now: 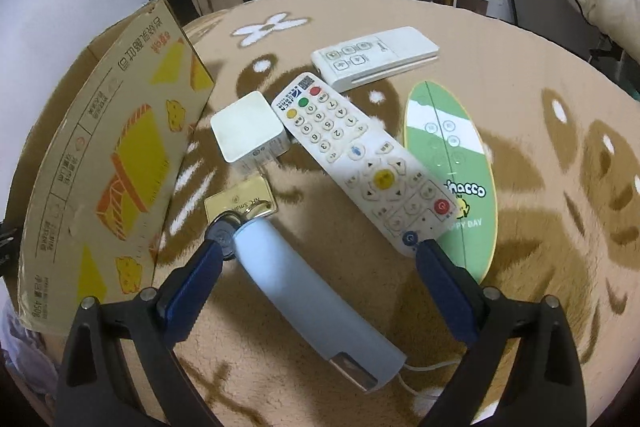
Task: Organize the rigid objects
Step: 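Return the right tool to the items and grasp the light blue flashlight, then carry the light blue flashlight over the box and release it inside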
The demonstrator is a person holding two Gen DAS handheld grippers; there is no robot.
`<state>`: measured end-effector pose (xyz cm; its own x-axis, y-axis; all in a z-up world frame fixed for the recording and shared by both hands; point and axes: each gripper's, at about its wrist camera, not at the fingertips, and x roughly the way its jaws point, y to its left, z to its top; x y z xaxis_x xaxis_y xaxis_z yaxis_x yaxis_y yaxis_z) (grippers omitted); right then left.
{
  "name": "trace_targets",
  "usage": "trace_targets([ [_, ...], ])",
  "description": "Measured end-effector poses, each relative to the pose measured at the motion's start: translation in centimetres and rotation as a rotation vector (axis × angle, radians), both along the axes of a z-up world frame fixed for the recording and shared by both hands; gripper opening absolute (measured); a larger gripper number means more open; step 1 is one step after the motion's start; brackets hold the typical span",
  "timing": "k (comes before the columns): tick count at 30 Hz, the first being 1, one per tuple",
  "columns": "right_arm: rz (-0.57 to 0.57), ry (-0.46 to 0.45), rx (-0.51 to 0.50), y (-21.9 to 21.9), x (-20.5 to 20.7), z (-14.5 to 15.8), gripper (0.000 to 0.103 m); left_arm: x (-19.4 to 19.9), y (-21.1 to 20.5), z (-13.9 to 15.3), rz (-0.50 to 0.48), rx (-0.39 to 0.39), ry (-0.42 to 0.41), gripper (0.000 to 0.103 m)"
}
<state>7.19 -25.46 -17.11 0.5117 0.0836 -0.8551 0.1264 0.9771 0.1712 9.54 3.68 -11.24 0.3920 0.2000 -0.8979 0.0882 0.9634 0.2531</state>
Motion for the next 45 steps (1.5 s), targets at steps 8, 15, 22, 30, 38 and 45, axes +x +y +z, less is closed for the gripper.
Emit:
trace_targets([
  [8, 0.009, 0.038, 0.035, 0.0, -0.5, -0.7, 0.079, 0.1, 0.0, -0.1, 0.002, -0.005, 0.001, 0.020],
  [15, 0.029, 0.063, -0.009, 1.1, -0.5, -1.1, 0.065, 0.2, -0.1, -0.1, 0.001, -0.003, 0.002, 0.020],
  [22, -0.012, 0.056, -0.065, 0.5, -0.6, -0.9, 0.029, 0.1, -0.1, -0.1, -0.001, 0.001, 0.001, 0.020],
  [30, -0.025, 0.024, -0.059, 0.6, -0.8, -0.4, 0.029, 0.2, -0.1, -0.1, -0.002, 0.002, 0.001, 0.020],
  [38, 0.006, -0.018, -0.051, 2.0, -0.4, 0.8, 0.029, 0.1, -0.1, -0.1, -0.002, 0.001, 0.001, 0.020],
  [45, 0.034, -0.054, -0.048, 3.2, -0.2, 2.1, 0.029, 0.1, -0.1, -0.2, -0.002, 0.003, 0.001, 0.020],
])
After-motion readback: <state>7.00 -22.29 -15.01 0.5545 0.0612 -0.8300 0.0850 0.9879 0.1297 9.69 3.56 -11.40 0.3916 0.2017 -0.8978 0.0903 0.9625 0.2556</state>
